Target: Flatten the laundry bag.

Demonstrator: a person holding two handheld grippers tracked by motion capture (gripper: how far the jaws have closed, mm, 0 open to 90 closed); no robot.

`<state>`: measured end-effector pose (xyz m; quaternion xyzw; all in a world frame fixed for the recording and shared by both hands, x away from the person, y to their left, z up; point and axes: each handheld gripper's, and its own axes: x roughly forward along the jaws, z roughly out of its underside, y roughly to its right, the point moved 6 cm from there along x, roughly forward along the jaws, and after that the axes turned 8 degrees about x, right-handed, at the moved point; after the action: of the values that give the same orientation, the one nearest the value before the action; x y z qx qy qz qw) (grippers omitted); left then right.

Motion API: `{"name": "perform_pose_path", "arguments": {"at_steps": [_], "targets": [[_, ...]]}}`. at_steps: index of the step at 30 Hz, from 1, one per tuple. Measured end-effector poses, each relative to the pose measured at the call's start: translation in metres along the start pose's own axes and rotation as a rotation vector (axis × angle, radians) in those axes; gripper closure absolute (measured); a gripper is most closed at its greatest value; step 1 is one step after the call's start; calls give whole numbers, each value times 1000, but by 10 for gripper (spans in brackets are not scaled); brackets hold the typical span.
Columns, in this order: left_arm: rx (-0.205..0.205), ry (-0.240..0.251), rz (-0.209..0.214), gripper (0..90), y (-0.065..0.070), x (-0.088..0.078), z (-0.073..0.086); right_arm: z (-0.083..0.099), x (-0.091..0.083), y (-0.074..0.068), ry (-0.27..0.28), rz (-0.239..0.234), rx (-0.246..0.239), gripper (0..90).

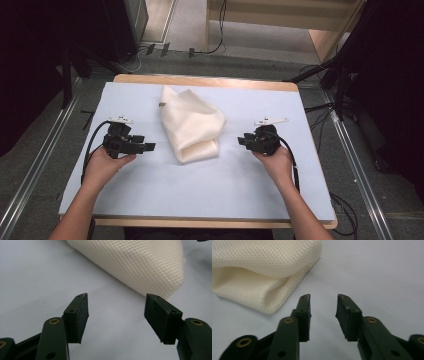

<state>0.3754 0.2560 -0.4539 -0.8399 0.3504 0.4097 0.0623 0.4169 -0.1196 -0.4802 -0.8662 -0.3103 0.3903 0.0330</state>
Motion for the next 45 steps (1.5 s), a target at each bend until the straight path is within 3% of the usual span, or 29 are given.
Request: {"name": "perform_pose_path", "arguments": {"at_steps": [8,12,18,21,27,31,34,41,45], "targets": [[9,-4,-25,361,0,-5,8,-7,20,-10,-42,-40,17,832],[-7,9,-35,361,-3,-10,12,-10,35,-16,-67,-49,17,896],[-32,16,-44,362,-7,-17,17,-11,60,-24,-104,-57,20,900],[-40,17,-44,363,-9,-19,18,-15,65,-31,-83,-62,19,900],[-73,15,-14,356,-11,-21,20,-30,62,-46,-41,-82,-13,900],[-59,10,-38,356,-12,-25,19,-38,59,-61,-13,-101,-39,900],[-48,34,-51,356,-8,-30,13,-45,56,-72,9,-127,-61,900],[7,65,-37,357,8,-38,2,-51,50,-108,38,-191,-118,895],[1,83,-54,368,2,-51,2,-51,46,-125,44,-260,-131,900]]}}
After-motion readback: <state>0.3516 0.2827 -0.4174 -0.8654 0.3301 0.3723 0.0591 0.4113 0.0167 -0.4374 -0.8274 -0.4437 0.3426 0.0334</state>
